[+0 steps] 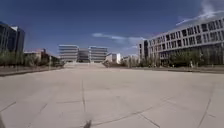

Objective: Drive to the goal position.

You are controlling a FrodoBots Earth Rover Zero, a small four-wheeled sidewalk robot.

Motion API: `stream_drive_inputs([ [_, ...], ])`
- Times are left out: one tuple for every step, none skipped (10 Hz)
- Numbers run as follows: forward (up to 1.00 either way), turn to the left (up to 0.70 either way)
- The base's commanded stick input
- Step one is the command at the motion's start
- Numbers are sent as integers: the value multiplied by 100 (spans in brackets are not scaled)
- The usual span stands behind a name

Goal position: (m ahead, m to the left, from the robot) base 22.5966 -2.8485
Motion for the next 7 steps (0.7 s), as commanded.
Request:
stream_drive_inputs([
  [60,-1],
  [60,-1],
  [60,-1],
  [60,-1],
  [60,-1],
  [60,-1],
  [60,-1],
])
